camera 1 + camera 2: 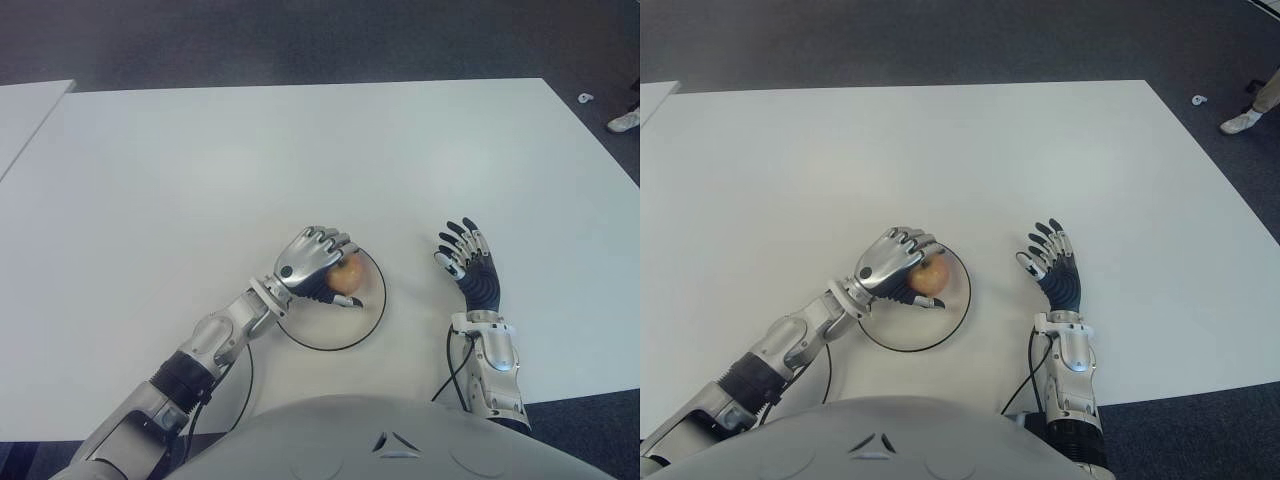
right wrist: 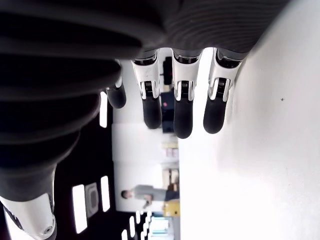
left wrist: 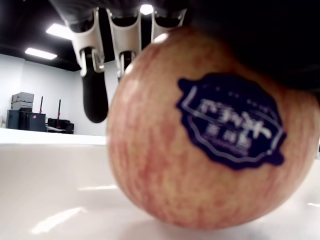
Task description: Put the apples into the plate.
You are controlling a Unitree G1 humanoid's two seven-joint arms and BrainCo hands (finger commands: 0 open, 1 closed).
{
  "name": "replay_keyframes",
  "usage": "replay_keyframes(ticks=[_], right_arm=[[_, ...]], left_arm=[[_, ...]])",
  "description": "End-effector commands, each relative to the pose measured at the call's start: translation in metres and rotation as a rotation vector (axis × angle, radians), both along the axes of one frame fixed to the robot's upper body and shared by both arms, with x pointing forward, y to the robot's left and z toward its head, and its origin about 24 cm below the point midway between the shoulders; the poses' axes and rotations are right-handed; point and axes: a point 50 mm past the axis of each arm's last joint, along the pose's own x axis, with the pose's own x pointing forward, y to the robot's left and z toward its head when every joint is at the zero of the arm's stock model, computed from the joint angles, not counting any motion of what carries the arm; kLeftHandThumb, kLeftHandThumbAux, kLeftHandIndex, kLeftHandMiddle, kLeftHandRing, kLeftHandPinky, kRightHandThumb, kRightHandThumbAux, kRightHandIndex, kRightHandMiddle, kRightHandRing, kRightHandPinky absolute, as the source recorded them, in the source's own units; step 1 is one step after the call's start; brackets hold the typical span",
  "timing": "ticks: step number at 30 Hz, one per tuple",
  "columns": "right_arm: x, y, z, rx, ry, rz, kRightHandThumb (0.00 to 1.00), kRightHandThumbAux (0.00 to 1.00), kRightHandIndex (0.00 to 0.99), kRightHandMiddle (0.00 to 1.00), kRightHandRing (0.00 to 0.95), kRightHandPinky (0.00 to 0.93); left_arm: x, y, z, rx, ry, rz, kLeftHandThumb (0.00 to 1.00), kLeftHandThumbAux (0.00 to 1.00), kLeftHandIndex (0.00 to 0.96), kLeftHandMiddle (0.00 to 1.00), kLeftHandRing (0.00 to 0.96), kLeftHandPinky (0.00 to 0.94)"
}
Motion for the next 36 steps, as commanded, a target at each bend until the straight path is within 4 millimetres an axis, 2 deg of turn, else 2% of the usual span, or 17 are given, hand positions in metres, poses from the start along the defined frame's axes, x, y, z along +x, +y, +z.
replay_keyframes(ticks=[1, 9, 17, 25, 28, 31, 32, 33, 36], right_arm=[[-0.025, 0.004, -0.032, 0.058, 0.199, -0.025, 0.322, 0.668, 0.065, 0.184, 0.216, 0.248], [-0.026, 0.003, -0.031, 0.050, 0.198, -0.018, 0.310, 0.657, 0.062, 0.168, 0.194, 0.214], [-0.026, 0.002, -0.030, 0.050, 0.199, -0.015, 0.320, 0.665, 0.068, 0.175, 0.202, 0.234], [-0.023, 0.001, -0.028, 0.059, 0.165, -0.012, 0.307, 0.630, 0.075, 0.173, 0.197, 0.232], [-0.022, 0.000, -0.027, 0.055, 0.162, -0.016, 0.305, 0.617, 0.075, 0.173, 0.196, 0.232], [-0.021, 0.000, -0.025, 0.047, 0.158, -0.018, 0.301, 0.605, 0.073, 0.172, 0.195, 0.227], [-0.021, -0.001, -0.025, 0.044, 0.159, -0.018, 0.298, 0.598, 0.071, 0.171, 0.192, 0.222], [-0.021, -0.001, -0.025, 0.040, 0.161, -0.019, 0.295, 0.594, 0.069, 0.170, 0.191, 0.218], [-0.021, -0.001, -0.024, 0.035, 0.163, -0.022, 0.290, 0.586, 0.067, 0.170, 0.190, 0.221]], left_arm=[[0.000, 0.004, -0.006, 0.017, 0.012, 0.017, 0.854, 0.662, 0.407, 0.530, 0.834, 0.811], [-0.002, 0.005, -0.011, 0.024, -0.003, 0.036, 0.854, 0.662, 0.408, 0.528, 0.834, 0.812], [-0.006, 0.007, -0.010, 0.076, 0.005, 0.029, 0.854, 0.663, 0.407, 0.525, 0.830, 0.801], [-0.014, 0.009, -0.008, 0.112, 0.032, 0.017, 0.853, 0.662, 0.408, 0.526, 0.820, 0.793], [-0.016, 0.011, -0.004, 0.115, 0.076, 0.015, 0.852, 0.661, 0.411, 0.535, 0.792, 0.760], [-0.017, 0.016, 0.009, 0.096, 0.156, 0.017, 0.844, 0.661, 0.409, 0.558, 0.693, 0.644], [-0.017, 0.017, 0.013, 0.091, 0.172, 0.016, 0.685, 0.551, 0.407, 0.556, 0.629, 0.577], [-0.017, 0.018, 0.016, 0.088, 0.182, 0.016, 0.581, 0.480, 0.406, 0.555, 0.588, 0.534], [-0.016, 0.018, 0.020, 0.090, 0.186, 0.019, 0.408, 0.375, 0.368, 0.456, 0.423, 0.377]])
